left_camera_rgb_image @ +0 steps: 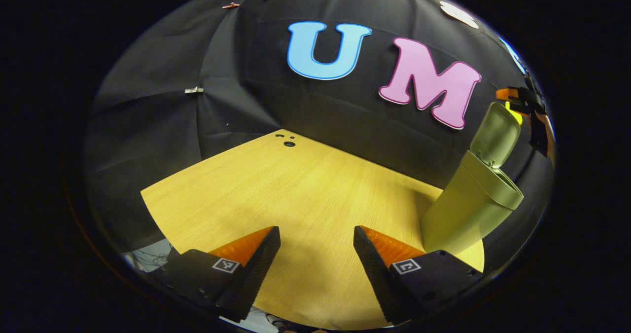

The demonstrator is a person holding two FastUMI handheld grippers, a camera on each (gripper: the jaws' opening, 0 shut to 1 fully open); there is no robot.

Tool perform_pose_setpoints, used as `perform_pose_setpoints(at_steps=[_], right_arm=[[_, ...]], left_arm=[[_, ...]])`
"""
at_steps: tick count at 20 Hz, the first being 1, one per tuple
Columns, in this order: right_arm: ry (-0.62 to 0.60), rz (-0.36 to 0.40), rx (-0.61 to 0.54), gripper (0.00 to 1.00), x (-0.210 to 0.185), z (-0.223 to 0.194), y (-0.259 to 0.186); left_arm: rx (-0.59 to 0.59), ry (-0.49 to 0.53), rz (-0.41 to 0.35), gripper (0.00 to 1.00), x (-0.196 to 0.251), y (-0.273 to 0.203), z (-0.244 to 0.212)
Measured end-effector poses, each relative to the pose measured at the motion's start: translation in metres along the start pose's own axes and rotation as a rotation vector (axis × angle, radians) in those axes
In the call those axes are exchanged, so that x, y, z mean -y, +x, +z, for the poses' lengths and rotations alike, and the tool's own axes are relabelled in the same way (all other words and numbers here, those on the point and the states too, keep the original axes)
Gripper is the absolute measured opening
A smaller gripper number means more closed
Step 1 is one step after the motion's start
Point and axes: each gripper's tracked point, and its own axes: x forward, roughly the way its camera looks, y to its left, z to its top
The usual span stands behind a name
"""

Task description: Press the lid of the desktop garbage bin to open it, pick up the crumpled paper on the desktop and throw it into the bin, then pick up the pop can on the desktop and drop it into the bin, and finally close the garbage bin lid.

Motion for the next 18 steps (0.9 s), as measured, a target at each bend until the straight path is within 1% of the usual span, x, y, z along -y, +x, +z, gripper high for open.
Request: perform_pose_setpoints(at_steps=[3, 4, 7, 8, 12, 14, 18], right_arm=[[0.003, -0.007, -0.036, 0.99, 0.007, -0.007, 0.015], [0.003, -0.012, -0.047, 0.97, 0.009, -0.009, 0.018], [0.009, 0.002, -0.094, 0.97, 0.009, -0.023, 0.018], [0.015, 0.004, -0.091, 0.98, 0.009, -0.024, 0.019], [0.013, 0.015, -0.101, 0.98, 0.010, -0.026, 0.005], [0.011, 0.022, -0.096, 0.98, 0.008, -0.029, -0.007], [0.035, 0.026, -0.073, 0.98, 0.007, -0.039, -0.032]], left_arm=[[-0.008, -0.029, 0.026, 0.96, -0.010, 0.000, -0.004], [-0.009, -0.030, 0.034, 0.96, -0.013, 0.001, -0.005], [-0.022, -0.013, 0.054, 0.96, -0.017, 0.003, -0.009], [-0.022, -0.009, 0.056, 0.96, -0.016, 0.004, -0.009], [-0.021, -0.013, 0.043, 0.96, -0.008, 0.009, -0.007], [-0.024, -0.008, 0.018, 0.96, 0.001, 0.011, -0.010], [-0.030, 0.046, -0.025, 0.96, 0.018, 0.012, -0.015]])
